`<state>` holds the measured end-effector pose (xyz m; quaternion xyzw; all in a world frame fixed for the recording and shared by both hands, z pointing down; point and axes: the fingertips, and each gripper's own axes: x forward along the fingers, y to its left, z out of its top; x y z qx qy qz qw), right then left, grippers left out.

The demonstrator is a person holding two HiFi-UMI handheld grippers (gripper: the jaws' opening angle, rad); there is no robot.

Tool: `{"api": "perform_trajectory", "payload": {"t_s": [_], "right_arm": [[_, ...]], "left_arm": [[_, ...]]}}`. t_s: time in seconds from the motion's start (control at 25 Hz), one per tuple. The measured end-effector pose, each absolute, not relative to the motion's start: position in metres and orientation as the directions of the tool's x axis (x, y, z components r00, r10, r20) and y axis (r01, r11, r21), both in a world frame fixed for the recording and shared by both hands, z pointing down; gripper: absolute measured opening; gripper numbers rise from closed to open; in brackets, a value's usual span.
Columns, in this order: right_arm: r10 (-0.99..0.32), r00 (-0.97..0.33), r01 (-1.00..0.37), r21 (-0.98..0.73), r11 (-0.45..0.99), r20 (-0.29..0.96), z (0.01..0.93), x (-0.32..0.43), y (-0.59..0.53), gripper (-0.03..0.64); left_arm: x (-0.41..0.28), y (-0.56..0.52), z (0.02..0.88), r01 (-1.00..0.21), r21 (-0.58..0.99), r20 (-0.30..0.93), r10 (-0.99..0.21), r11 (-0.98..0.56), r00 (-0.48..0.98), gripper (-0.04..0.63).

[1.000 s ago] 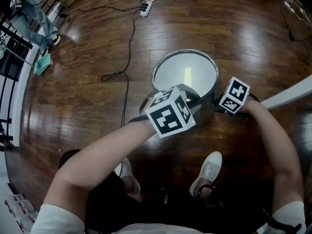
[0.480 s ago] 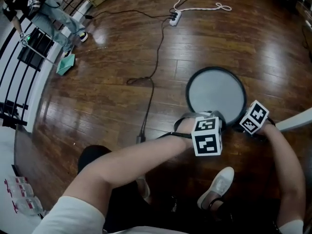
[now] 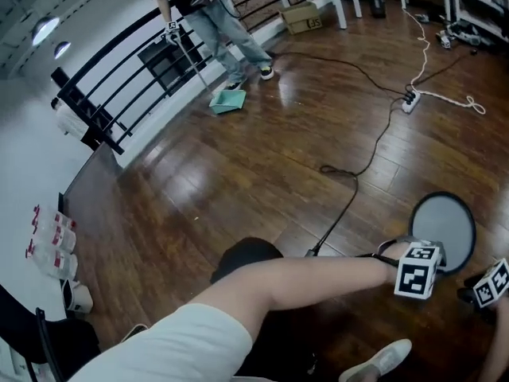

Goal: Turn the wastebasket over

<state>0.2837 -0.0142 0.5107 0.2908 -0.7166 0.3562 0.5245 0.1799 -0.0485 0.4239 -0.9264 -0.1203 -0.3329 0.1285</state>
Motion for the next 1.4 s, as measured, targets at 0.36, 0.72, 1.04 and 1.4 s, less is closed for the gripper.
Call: {"api": "perform_trajectory", "payload": {"t_s": [0.36,0.72,1.04,1.4], "right_arm": [[-0.498,-0.331,-0.834,-0.002,0.551,0.801,0.358,0.208,-0.029,0.156],[-0.777,-0.319,-0.906,0.067,0.419,0.542,0.258,0.183,0.053,0.156],[-0.755,-0.353,-0.887,0.058,0.458,0.553,0.275,0.151,0.075,0.157],[-0.804,-0.331,-0.916,0.037,0.4,0.493,0.265,0.144,0.102,0.154]], "left_arm": [[0.065,-0.109,0.332,0.198,-0.047,0.572,0.137,-0.979,0.809,0.037],[-0.024,-0.094,0.22,0.09,-0.02,0.321,0.079,-0.996,0.944,0.032],[-0.04,-0.064,0.24,0.156,0.018,0.343,0.153,-0.988,0.927,0.031],[-0.03,-0.049,0.243,0.212,-0.006,0.366,0.195,-0.977,0.91,0.028]]}}
